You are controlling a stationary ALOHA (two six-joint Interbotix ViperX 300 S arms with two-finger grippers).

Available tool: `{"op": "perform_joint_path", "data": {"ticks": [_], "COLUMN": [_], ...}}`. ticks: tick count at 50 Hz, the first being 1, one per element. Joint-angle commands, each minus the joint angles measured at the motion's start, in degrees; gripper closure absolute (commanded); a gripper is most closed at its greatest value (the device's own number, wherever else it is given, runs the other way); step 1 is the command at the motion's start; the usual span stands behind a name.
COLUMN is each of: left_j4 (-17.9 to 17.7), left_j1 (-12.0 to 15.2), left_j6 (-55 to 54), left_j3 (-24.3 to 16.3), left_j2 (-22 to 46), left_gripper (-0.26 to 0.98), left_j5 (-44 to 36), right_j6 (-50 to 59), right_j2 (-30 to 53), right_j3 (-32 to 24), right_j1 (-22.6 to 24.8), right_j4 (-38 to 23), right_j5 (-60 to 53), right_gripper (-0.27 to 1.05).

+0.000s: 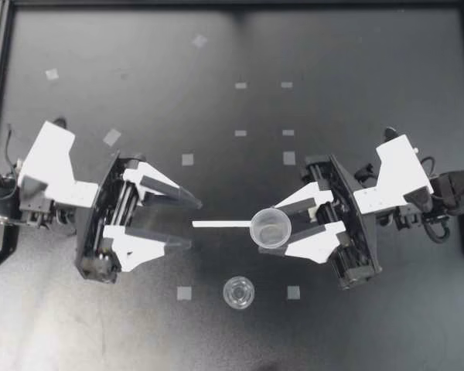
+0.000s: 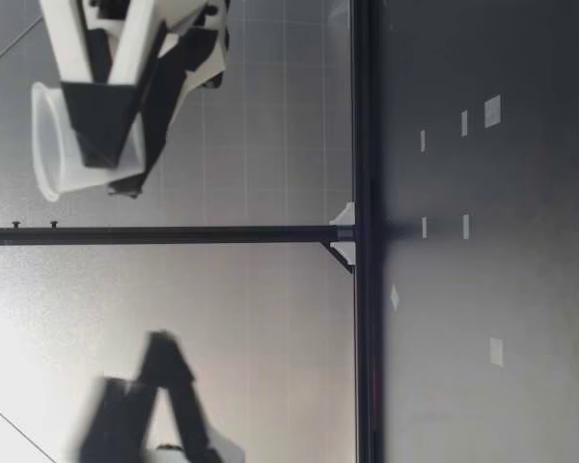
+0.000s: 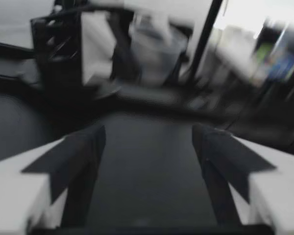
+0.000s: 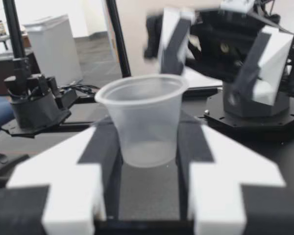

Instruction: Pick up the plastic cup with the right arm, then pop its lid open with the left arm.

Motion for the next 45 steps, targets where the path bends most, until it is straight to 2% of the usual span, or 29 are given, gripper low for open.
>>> {"op": "perform_joint_path", "data": {"ticks": [1, 6, 45], "left_j4": [-0.2, -1.2, -1.2], "left_j1": [0.0, 0.0, 0.0], "left_j6": [6.9, 12.5, 12.4], "left_j3": [0.2, 0.1, -0.6], "left_j2": [-1.1, -1.2, -1.4], "left_gripper": [0.07, 0.07, 0.07], "left_j5": [2.1, 3.8, 5.1], "right_j6": [0.1, 0.2, -0.1], "right_j2": [0.1, 1.9, 3.1], "right_j3": [-0.4, -0.5, -0.4], "right_j1": [0.5, 0.6, 0.7], "right_j4": [0.1, 0.1, 0.1], "right_j5": [-1.2, -2.9, -4.1], "right_gripper": [0.48, 0.48, 0.48]}}
